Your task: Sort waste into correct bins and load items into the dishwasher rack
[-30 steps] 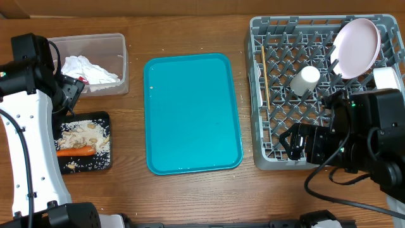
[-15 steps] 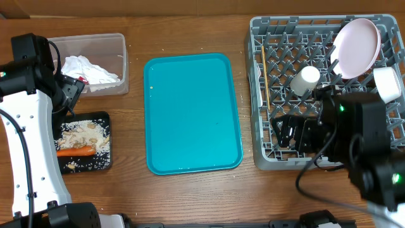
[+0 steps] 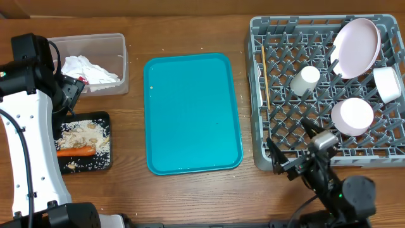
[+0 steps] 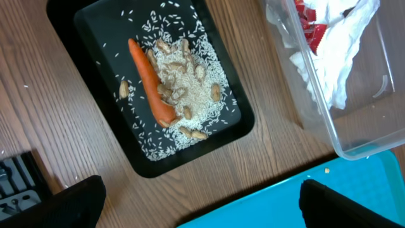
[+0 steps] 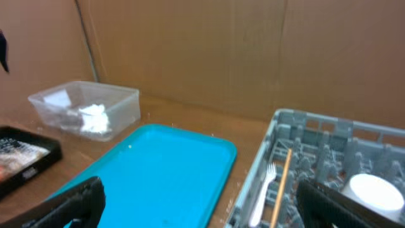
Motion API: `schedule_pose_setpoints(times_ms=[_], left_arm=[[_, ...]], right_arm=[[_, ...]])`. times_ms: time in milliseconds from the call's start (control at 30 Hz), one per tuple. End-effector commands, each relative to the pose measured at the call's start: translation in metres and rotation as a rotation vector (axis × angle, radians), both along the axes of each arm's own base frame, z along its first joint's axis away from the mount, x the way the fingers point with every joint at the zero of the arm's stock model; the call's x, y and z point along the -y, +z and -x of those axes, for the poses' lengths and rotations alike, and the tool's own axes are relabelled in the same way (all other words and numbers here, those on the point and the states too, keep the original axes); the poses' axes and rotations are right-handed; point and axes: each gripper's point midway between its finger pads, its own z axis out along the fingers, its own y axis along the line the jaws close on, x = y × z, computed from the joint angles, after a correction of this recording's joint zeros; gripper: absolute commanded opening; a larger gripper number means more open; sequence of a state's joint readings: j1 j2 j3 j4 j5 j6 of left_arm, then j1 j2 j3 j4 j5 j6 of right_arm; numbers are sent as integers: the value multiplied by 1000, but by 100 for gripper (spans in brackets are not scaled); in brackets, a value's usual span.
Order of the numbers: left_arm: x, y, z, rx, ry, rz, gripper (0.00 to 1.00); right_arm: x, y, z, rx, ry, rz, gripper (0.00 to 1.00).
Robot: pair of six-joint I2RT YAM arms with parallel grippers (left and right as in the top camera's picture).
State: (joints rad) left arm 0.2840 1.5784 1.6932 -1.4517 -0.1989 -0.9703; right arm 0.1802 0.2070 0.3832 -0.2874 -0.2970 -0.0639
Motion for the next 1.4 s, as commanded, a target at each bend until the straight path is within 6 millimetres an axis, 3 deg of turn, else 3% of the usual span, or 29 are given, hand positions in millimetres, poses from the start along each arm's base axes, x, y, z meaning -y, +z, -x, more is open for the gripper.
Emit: schedule_pose_setpoints(times_ms=[0,100,267,467,567,667,933,1067,1367], left_arm=[[-3,-1,1,-5,23,-5,100],[-3,-1,1,-5,23,-5,100],[-3,-1,1,-5,23,-5,100],[-3,-1,1,-5,23,-5,100],[-3,-1,1,-5,23,-5,100],[-3,-1,1,-5,23,-5,100],[-3,-1,1,-5,23,-5,100],[-3,-1,1,-5,23,-5,100],[-3,-1,1,-5,23,-5,100]], right_arm=[[6,-21,-5,72,-33,-35,100],[12,-34,-11,90,-61,-98,100],[28,-38,-17,170,-130,-168,100],[66,-45,-26,114,-341,-297,100],[74,-59,-29,62,-395,-285,100],[75,-87,-30,-44,-421,-247,100],[75,-87,-30,-35,-421,-220,100],[76,-87,-30,-6,-420,-123,100],[72,-87,-30,-10,-404,-133,100]])
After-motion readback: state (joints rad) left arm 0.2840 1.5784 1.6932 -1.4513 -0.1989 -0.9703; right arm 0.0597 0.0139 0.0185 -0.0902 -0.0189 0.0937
